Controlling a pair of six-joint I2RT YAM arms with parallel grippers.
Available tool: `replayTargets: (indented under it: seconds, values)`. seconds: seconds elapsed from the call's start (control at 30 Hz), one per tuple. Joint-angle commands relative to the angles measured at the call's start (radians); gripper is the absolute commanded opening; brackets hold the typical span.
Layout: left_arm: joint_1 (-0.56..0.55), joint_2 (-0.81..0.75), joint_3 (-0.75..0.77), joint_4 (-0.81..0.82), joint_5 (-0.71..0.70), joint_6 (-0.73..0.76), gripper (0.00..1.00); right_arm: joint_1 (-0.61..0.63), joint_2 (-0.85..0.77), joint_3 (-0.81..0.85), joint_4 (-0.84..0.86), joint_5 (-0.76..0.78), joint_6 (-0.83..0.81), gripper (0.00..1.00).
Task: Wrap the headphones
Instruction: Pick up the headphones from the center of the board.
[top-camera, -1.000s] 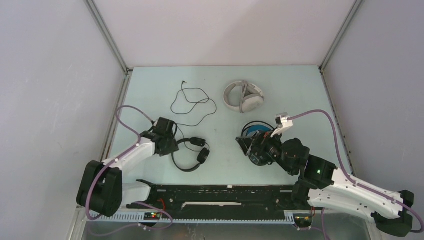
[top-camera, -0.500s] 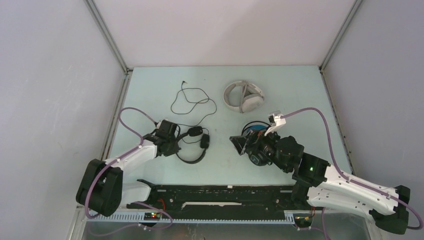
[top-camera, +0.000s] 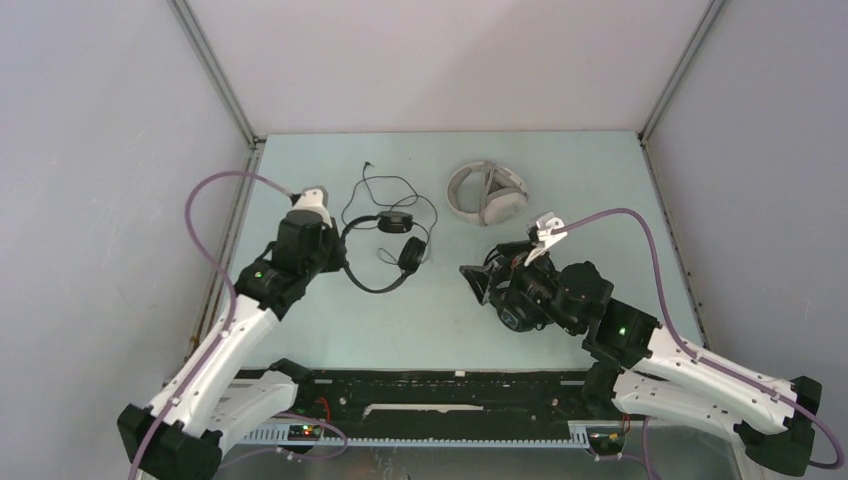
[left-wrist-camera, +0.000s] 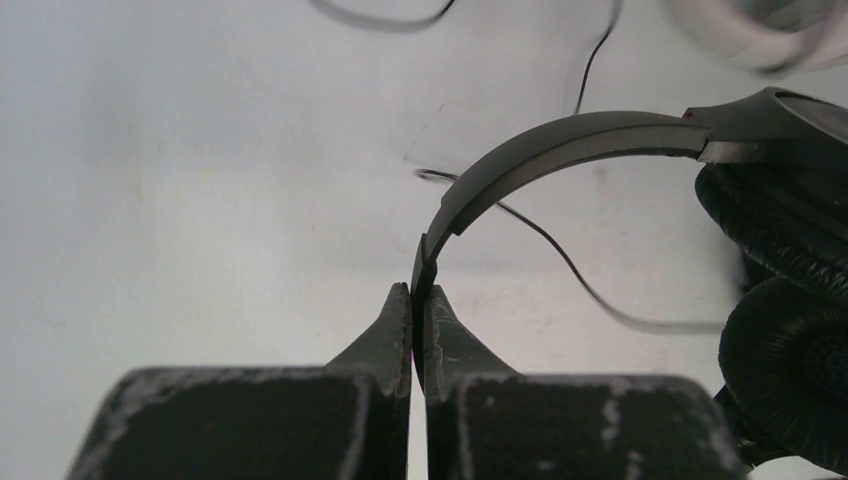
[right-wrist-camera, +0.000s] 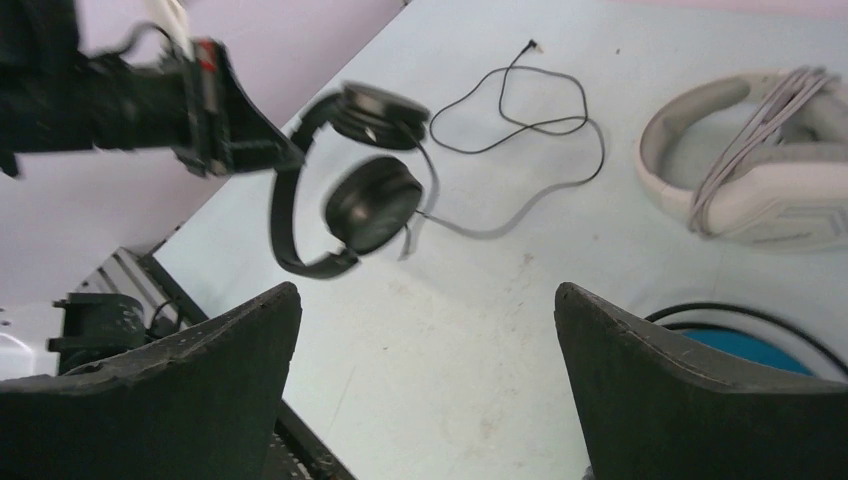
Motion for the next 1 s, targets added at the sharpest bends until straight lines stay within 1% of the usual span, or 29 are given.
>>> replayTargets:
  seconds: [0.0, 0.07, 0.17, 0.27, 0.37, 0.5, 0.57, 0.63, 0.7, 0.77, 0.8, 0.9, 0.97]
  values:
    - [-0.004, -0.055, 0.150, -0.049, 0.091, 0.182, 0.00, -0.007, -0.002, 0.049, 0.072, -0.069, -0.179, 1.00]
    - [-0.006, -0.065, 0.200, -0.084, 0.133, 0.229, 0.00, -0.008, -0.001, 0.077, 0.074, -0.084, -0.252, 0.98]
    - [-0.006, -0.082, 0.279, -0.127, 0.235, 0.235, 0.00, -0.008, -0.011, 0.083, 0.127, -0.139, -0.360, 0.98]
    - [-0.006, -0.101, 0.346, -0.130, 0.349, 0.202, 0.00, -0.008, -0.002, 0.079, 0.147, -0.316, -0.479, 0.98]
    - [-0.007, -0.098, 0.406, -0.143, 0.406, 0.186, 0.00, -0.006, 0.043, 0.069, 0.167, -0.456, -0.539, 0.95]
    - [-0.006, -0.100, 0.465, -0.156, 0.414, 0.186, 0.00, 0.009, 0.089, 0.007, 0.330, -0.571, -0.583, 0.90]
    - [-0.006, -0.106, 0.488, -0.163, 0.416, 0.191, 0.00, 0.024, 0.109, -0.007, 0.381, -0.576, -0.599, 0.88]
    - [-0.006, -0.109, 0.516, -0.176, 0.432, 0.195, 0.00, 0.028, 0.126, -0.007, 0.414, -0.588, -0.612, 0.84]
    - [-0.006, -0.113, 0.542, -0.180, 0.461, 0.188, 0.00, 0.029, 0.148, -0.008, 0.444, -0.592, -0.635, 0.75]
    - [-0.006, -0.120, 0.558, -0.167, 0.512, 0.171, 0.00, 0.023, 0.169, -0.007, 0.476, -0.581, -0.662, 0.64]
    - [-0.006, -0.125, 0.566, -0.163, 0.533, 0.159, 0.00, 0.022, 0.177, -0.007, 0.492, -0.577, -0.673, 0.63]
    - [-0.007, -0.137, 0.582, -0.137, 0.587, 0.125, 0.00, 0.020, 0.199, -0.008, 0.539, -0.594, -0.691, 0.71]
    - [-0.006, -0.149, 0.585, -0.109, 0.622, 0.097, 0.00, 0.020, 0.216, -0.007, 0.567, -0.611, -0.691, 0.72]
